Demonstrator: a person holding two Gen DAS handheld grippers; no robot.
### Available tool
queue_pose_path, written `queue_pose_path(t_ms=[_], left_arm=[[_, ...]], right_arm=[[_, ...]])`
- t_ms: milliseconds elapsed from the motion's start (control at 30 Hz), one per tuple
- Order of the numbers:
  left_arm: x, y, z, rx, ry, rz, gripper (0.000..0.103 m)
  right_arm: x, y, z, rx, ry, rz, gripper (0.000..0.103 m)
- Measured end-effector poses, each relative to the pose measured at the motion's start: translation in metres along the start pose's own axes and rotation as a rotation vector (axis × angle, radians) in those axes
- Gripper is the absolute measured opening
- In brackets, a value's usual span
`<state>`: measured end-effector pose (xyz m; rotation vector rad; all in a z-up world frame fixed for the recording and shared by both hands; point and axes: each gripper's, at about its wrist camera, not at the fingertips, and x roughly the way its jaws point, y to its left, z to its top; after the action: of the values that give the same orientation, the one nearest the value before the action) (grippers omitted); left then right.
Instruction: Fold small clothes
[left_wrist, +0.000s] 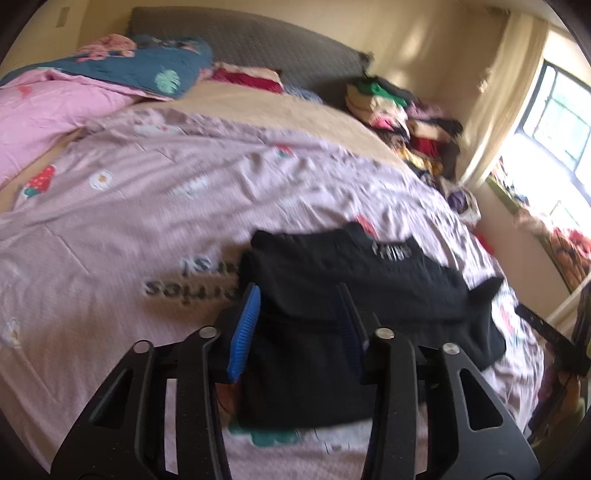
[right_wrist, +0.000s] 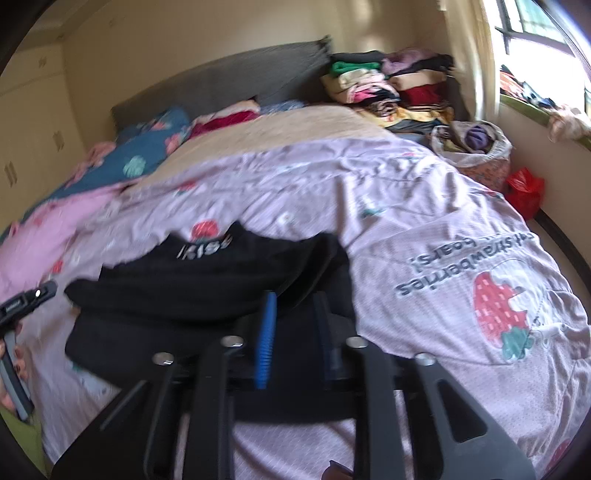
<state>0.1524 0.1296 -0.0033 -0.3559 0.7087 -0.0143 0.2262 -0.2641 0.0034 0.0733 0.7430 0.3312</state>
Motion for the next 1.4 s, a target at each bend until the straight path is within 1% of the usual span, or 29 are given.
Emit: queue_pose_path(t_ms=[33, 67, 100, 133, 233, 333, 467, 533, 700, 867, 1033, 1167, 1233, 1300, 1333, 1367, 1400], left_arm=[[0.003, -0.004, -0.005, 0.015, 0.019, -0.007, 0.017], [0.005, -0.006, -0.010, 0.024, 0.036, -0.018, 0.012], [0.008, -0.009, -0.013, 0.032, 0.053, -0.029, 0.006], [0.011, -0.011, -0.017, 0.038, 0.069, -0.037, 0.003], [0.024, -0.025, -0.031, 0.078, 0.129, -0.059, 0.003], [0.040, -0.036, -0.041, 0.124, 0.168, -0.044, 0.004], [0.057, -0.040, -0.038, 0.143, 0.167, -0.015, 0.004], [0.064, -0.040, -0.033, 0.147, 0.159, 0.003, 0.004], [0.082, -0.035, -0.022, 0.121, 0.159, 0.022, 0.004], [0.093, -0.030, -0.009, 0.094, 0.148, 0.027, 0.004], [0.103, -0.027, 0.007, 0.079, 0.138, 0.039, 0.004], [0.109, -0.022, 0.022, 0.054, 0.099, 0.052, 0.008], [0.107, -0.015, 0.028, 0.022, 0.067, 0.070, 0.017], [0.103, -0.008, 0.033, -0.004, 0.037, 0.088, 0.018], [0.099, -0.002, 0.035, -0.018, 0.020, 0.104, 0.022], [0.097, 0.002, 0.037, -0.023, 0.011, 0.121, 0.026], [0.096, 0.007, 0.037, -0.028, 0.006, 0.142, 0.037]], right_arm=[[0.001, 0.005, -0.003, -0.013, 0.006, 0.006, 0.014], [0.002, 0.008, -0.005, -0.023, 0.014, 0.013, 0.013], [0.003, 0.012, -0.008, -0.033, 0.026, 0.021, 0.013], [0.004, 0.015, -0.010, -0.037, 0.034, 0.027, 0.012], [0.011, 0.024, -0.018, -0.050, 0.066, 0.043, 0.012], [0.025, 0.036, -0.025, -0.072, 0.103, 0.047, 0.012], [0.053, 0.042, -0.028, -0.086, 0.174, -0.006, 0.012], [0.065, 0.041, -0.026, -0.074, 0.193, -0.018, 0.012], [0.091, 0.042, -0.016, -0.066, 0.203, -0.048, 0.011], [0.108, 0.043, 0.003, -0.057, 0.186, -0.065, 0.011], [0.118, 0.030, 0.025, 0.029, 0.146, -0.045, 0.011], [0.125, 0.020, 0.033, 0.062, 0.111, -0.063, 0.011], [0.126, 0.011, 0.034, 0.075, 0.094, -0.074, 0.011], [0.121, 0.000, 0.036, 0.089, 0.065, -0.090, 0.012], [0.118, -0.007, 0.037, 0.095, 0.049, -0.105, 0.013], [0.116, -0.012, 0.037, 0.099, 0.043, -0.118, 0.017], [0.115, -0.020, 0.038, 0.109, 0.037, -0.131, 0.021]])
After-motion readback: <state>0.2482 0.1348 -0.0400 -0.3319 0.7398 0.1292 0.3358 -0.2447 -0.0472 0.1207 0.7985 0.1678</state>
